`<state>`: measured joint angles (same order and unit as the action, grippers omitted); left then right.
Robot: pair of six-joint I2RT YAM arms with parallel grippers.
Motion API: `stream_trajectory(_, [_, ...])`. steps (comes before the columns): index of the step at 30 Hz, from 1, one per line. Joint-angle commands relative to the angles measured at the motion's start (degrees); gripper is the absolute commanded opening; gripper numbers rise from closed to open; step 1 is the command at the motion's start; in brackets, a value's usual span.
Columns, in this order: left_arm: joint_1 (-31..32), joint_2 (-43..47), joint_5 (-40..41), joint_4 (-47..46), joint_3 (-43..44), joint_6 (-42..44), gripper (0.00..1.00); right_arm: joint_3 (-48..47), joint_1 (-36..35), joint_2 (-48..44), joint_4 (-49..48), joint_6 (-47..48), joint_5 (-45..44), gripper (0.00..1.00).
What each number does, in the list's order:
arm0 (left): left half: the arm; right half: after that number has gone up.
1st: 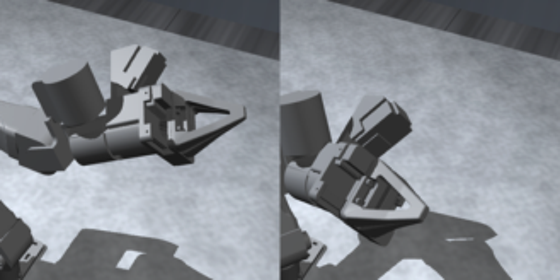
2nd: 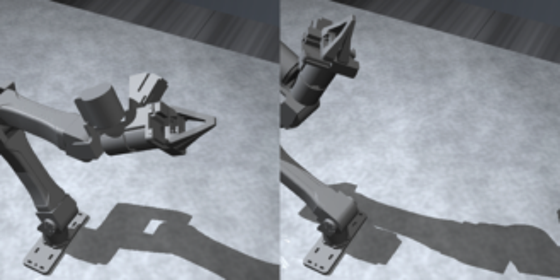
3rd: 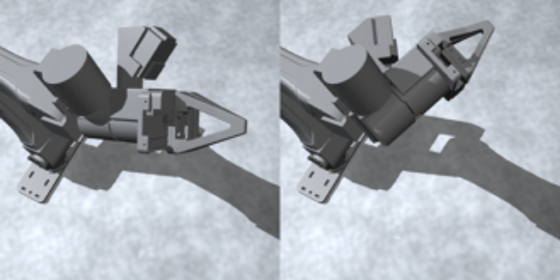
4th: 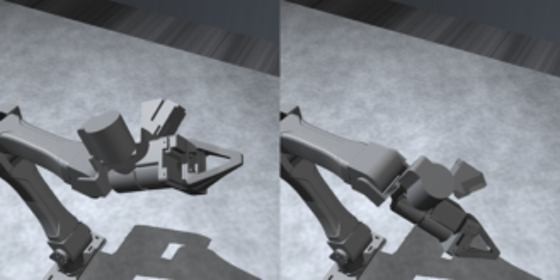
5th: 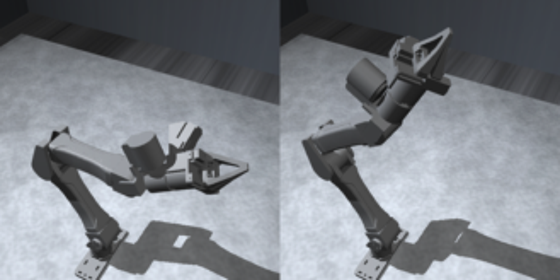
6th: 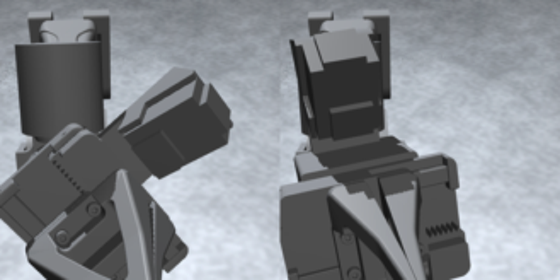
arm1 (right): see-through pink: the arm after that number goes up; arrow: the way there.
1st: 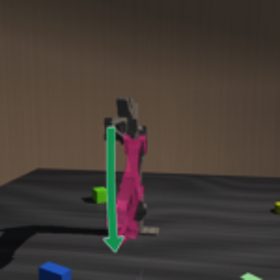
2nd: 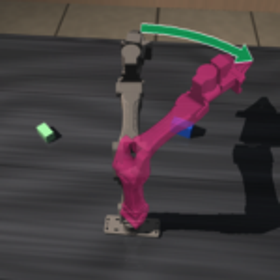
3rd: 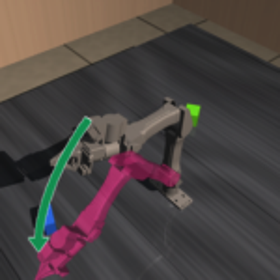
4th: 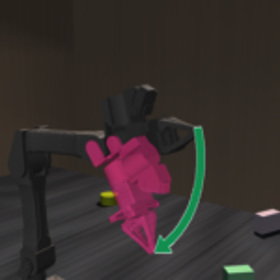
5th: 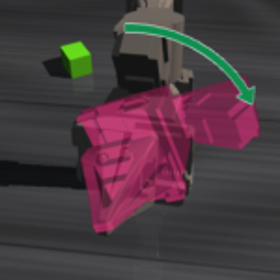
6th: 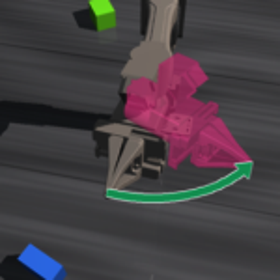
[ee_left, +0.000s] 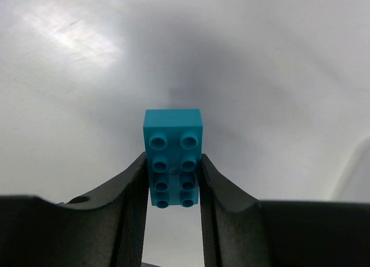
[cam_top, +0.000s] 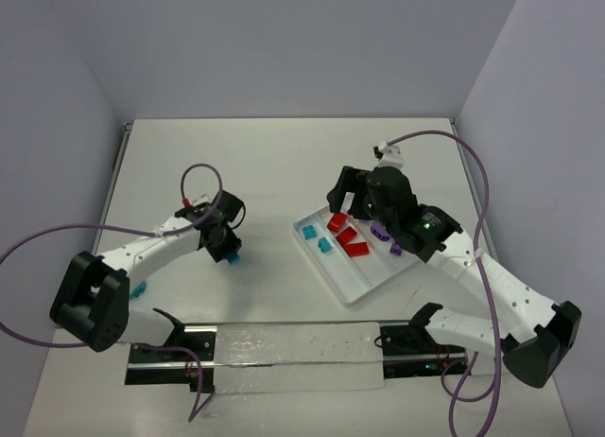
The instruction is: Sort the legos into containers by color
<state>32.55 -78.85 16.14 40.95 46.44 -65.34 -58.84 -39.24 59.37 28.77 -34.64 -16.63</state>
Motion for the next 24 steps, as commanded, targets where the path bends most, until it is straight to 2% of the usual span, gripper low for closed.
stream_trajectory(1, [4.19,0.39,3.72,1.54,12.88,6.47,0.00,-2.59,-0.52,-1.81,0.73,0.54,-3.93,0.96])
stream_trajectory(4, [8.35,-3.11,4.78,2.58,20.00,7.72,0.00,-2.53,-0.46,-3.12,1.53,0.33,-6.11,0.96])
stream_trajectory(10, [18.33,-16.99,4.23,3.22,37.31,10.21,0.00,-1.15,-0.14,-9.02,3.63,-0.73,-11.20,0.96])
stream_trajectory(17, [23.57,-24.80,0.50,-0.22,42.23,7.80,0.00,-0.83,0.13,-15.91,4.79,-0.69,-14.63,0.96])
stream_trajectory(24, [25.89,-30.47,-0.76,-1.59,44.22,6.57,0.00,-2.15,0.22,-16.13,7.50,-0.40,-16.33,0.96])
